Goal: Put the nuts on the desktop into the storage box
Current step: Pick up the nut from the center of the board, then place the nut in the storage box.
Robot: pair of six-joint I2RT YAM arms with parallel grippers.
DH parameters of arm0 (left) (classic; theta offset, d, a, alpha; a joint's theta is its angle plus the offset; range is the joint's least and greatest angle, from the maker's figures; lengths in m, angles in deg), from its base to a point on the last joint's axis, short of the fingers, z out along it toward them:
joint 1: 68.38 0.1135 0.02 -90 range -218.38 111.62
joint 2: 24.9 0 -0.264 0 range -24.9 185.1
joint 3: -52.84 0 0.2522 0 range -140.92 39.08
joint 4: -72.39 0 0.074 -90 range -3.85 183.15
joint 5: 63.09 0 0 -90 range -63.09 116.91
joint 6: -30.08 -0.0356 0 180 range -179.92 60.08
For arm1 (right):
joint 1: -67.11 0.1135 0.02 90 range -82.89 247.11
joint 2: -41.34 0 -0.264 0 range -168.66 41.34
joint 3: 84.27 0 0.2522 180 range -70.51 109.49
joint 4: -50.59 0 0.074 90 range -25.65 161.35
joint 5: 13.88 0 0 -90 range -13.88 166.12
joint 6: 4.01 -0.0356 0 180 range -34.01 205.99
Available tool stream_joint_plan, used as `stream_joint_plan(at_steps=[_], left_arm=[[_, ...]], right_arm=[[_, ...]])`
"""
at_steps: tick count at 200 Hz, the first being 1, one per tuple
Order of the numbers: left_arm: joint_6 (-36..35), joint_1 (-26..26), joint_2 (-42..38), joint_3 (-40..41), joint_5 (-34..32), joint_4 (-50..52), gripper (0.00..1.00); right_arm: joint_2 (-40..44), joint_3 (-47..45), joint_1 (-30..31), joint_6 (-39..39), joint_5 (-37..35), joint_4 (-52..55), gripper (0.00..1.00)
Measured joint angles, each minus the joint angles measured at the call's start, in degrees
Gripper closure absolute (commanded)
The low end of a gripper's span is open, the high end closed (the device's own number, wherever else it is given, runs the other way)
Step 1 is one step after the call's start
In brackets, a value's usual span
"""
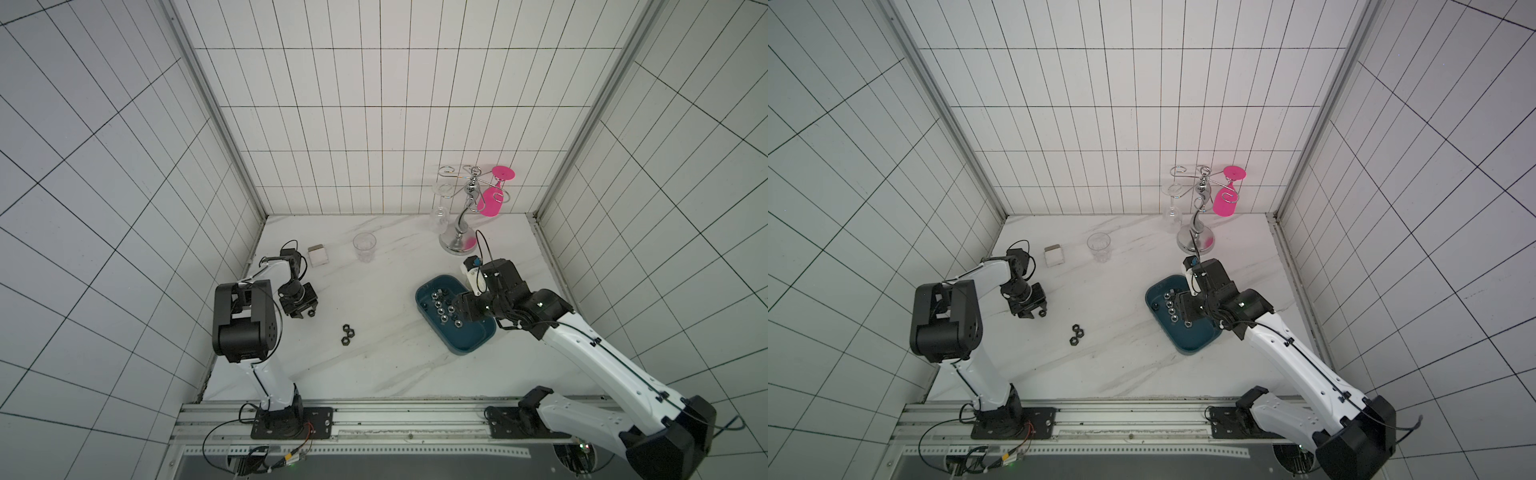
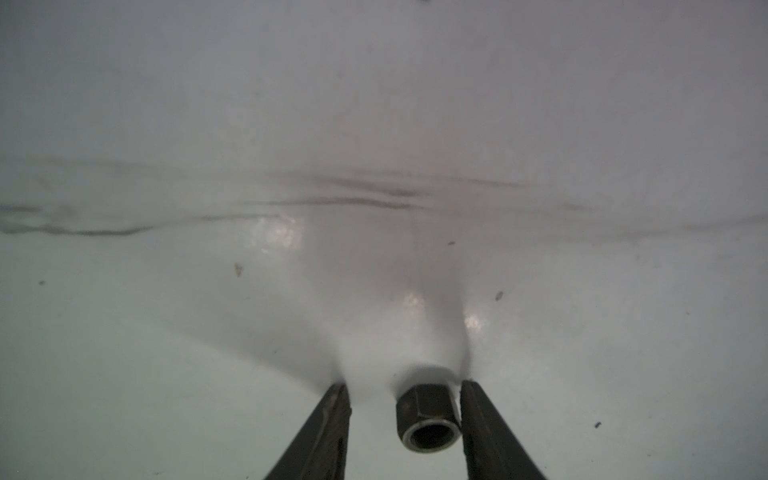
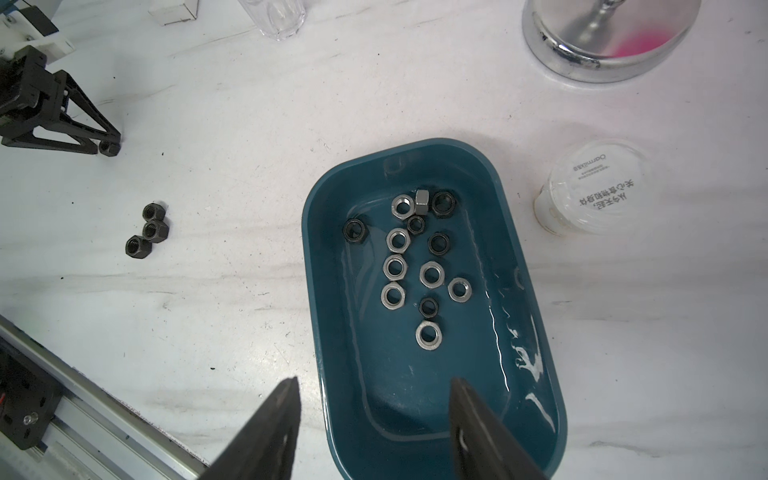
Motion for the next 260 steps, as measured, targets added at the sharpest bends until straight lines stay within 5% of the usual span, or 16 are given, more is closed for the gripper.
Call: stream_joint_plan(at_steps=[49, 109, 174, 221, 260], left_arm=[[0.2, -0.66, -0.35, 0.57, 0.02, 0.02, 0.59], [0.98, -1.75, -0.42, 0.66, 0.11, 0.13, 0.97], [2.1, -7.67, -0.44, -1.46, 0.7, 2.4, 1.0], [6.6, -27.69, 4.44, -26.32, 3.76, 5.35, 1.0], [8.92, -41.77, 18.71, -53.18, 5.33, 8.74, 1.0]], right_arm=[[0.76, -1.36, -0.5, 0.0, 0.39, 0.17, 0.41], [1.6, -1.77, -0.94, -0.02, 0.81, 0.17, 0.4], [3.93, -2.01, -1.11, -0.61, 0.85, 0.2, 0.4], [7.61, 0.44, -1.11, -2.38, -1.2, 2.75, 0.38], [12.02, 3.65, -1.11, -5.35, -5.84, 5.57, 0.36]])
